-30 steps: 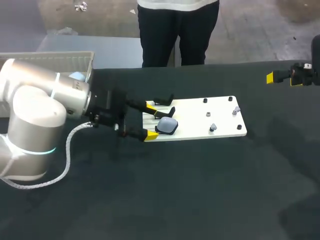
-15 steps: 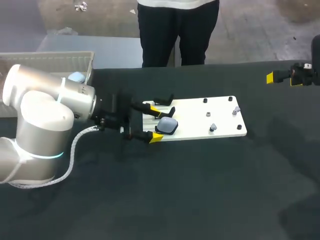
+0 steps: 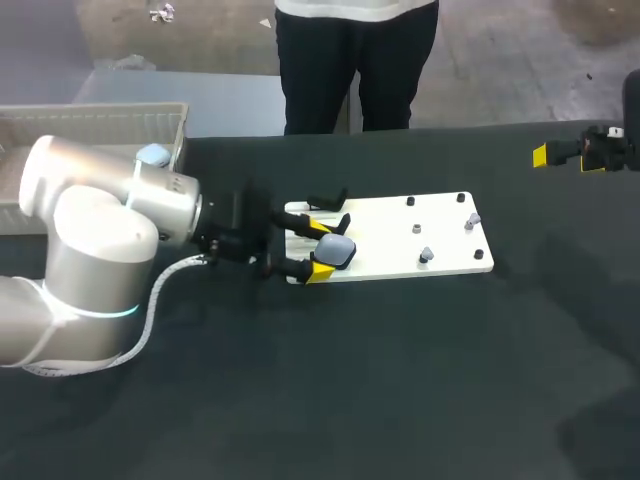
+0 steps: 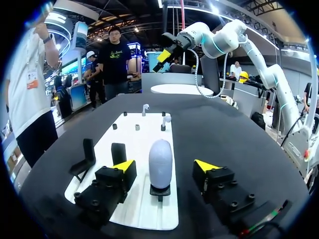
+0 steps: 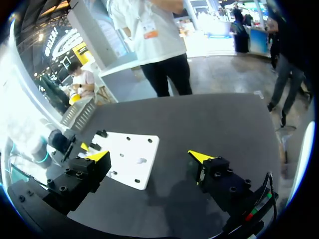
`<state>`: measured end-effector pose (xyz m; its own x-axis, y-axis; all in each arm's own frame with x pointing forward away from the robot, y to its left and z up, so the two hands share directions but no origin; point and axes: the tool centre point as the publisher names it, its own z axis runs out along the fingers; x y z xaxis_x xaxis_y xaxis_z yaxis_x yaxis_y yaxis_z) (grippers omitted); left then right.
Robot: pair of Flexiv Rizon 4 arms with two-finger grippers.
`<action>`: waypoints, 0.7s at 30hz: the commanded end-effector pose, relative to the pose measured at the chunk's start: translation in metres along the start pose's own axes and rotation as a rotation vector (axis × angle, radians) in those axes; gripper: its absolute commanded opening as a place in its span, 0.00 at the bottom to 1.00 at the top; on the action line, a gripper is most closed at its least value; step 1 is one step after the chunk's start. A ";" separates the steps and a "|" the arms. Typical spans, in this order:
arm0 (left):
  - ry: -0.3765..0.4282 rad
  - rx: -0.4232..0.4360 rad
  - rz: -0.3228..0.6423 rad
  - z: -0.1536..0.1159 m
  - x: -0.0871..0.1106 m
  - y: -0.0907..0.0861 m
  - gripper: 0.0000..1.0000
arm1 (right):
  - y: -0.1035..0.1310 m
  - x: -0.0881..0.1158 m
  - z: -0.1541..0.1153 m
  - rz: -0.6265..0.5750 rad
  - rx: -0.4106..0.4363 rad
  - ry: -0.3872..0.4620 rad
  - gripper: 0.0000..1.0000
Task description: Pick up each earbud case from the left stands, insert the matching earbuds, close the lid, and place the case in the box.
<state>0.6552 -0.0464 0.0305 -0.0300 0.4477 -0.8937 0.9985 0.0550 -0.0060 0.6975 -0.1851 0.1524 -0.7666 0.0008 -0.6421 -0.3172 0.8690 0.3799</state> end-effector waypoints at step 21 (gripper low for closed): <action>-0.022 0.040 -0.005 0.014 0.004 0.006 0.46 | -0.001 0.000 0.001 -0.001 -0.002 0.000 1.00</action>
<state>0.6601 -0.0566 0.0224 -0.0360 0.4314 -0.9015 0.9993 0.0235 -0.0286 0.6975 -0.1851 0.1524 -0.7666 0.0009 -0.6421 -0.3172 0.8690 0.3799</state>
